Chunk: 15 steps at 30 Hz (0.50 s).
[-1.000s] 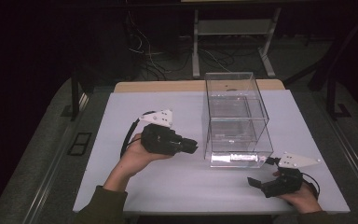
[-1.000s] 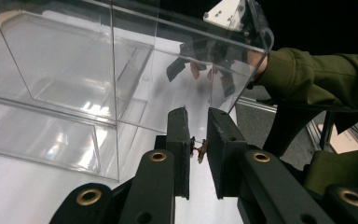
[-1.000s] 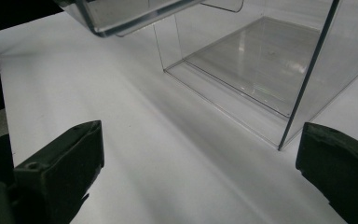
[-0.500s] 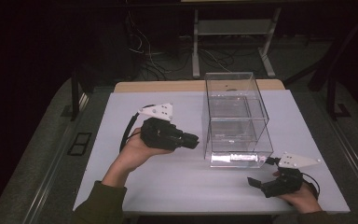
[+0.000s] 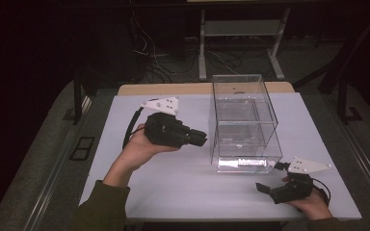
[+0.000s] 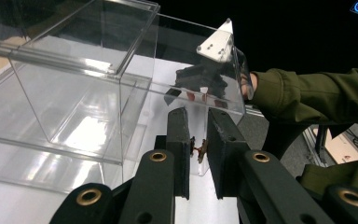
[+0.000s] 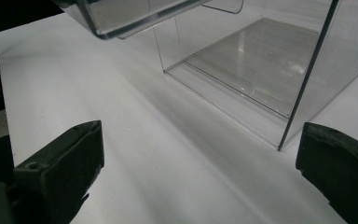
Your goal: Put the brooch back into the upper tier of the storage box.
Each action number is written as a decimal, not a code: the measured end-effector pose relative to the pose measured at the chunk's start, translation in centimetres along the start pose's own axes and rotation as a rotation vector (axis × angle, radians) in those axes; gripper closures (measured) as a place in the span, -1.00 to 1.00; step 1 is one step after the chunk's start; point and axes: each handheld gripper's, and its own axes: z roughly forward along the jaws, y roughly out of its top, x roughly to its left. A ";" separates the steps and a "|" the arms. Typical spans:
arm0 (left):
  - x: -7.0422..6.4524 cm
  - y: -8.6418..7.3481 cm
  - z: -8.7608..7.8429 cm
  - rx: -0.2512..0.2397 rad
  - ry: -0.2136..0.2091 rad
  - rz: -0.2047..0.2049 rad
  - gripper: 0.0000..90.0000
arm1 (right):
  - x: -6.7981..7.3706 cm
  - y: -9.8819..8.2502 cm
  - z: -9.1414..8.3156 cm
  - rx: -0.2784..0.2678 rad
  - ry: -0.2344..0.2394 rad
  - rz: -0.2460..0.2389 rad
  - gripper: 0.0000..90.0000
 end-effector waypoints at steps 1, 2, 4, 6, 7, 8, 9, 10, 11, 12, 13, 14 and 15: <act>0.1 0.1 0.0 0.005 -0.001 0.008 0.75 | 0.0 0.0 0.0 0.003 0.001 -0.005 -0.98; 0.2 0.2 -0.1 0.016 -0.005 0.022 0.75 | 0.0 0.0 0.0 0.003 0.001 -0.005 -0.98; 0.1 0.5 0.0 0.007 -0.004 0.016 0.75 | 0.0 0.0 0.0 0.002 0.001 -0.005 -0.98; 0.3 0.7 0.0 0.016 -0.009 0.029 0.75 | 0.0 0.0 0.0 0.002 0.001 -0.005 -0.98; 0.2 0.7 0.0 0.014 -0.010 0.024 0.75 | 0.0 0.0 0.0 0.002 0.001 -0.002 -0.98; 0.3 1.0 -0.1 0.015 -0.011 0.027 0.75 | 0.0 0.0 0.0 0.002 0.001 -0.003 -0.98; 0.3 1.0 -0.1 0.015 -0.011 0.027 0.75 | 0.0 0.0 0.0 0.002 0.001 -0.003 -0.98; 0.3 1.1 -0.1 0.008 -0.011 0.025 0.75 | 0.0 0.0 0.0 0.005 0.002 0.000 -0.98; 0.3 1.2 -0.1 0.008 -0.010 0.026 0.75 | 0.0 0.0 0.0 0.004 0.002 -0.001 -0.98; 0.2 1.5 -0.1 0.002 -0.008 0.023 0.75 | 0.0 0.0 0.0 0.005 0.002 0.000 -0.98; 0.2 1.5 -0.1 0.002 -0.008 0.023 0.75 | 0.0 0.0 0.0 0.005 0.002 0.001 -0.98; 0.3 1.6 -0.2 0.005 -0.011 0.031 0.75 | 0.1 0.0 0.0 0.006 0.002 0.002 -0.98; 0.3 2.0 -0.1 -0.001 -0.008 0.028 0.75 | 0.1 0.0 0.0 0.007 0.003 0.002 -0.98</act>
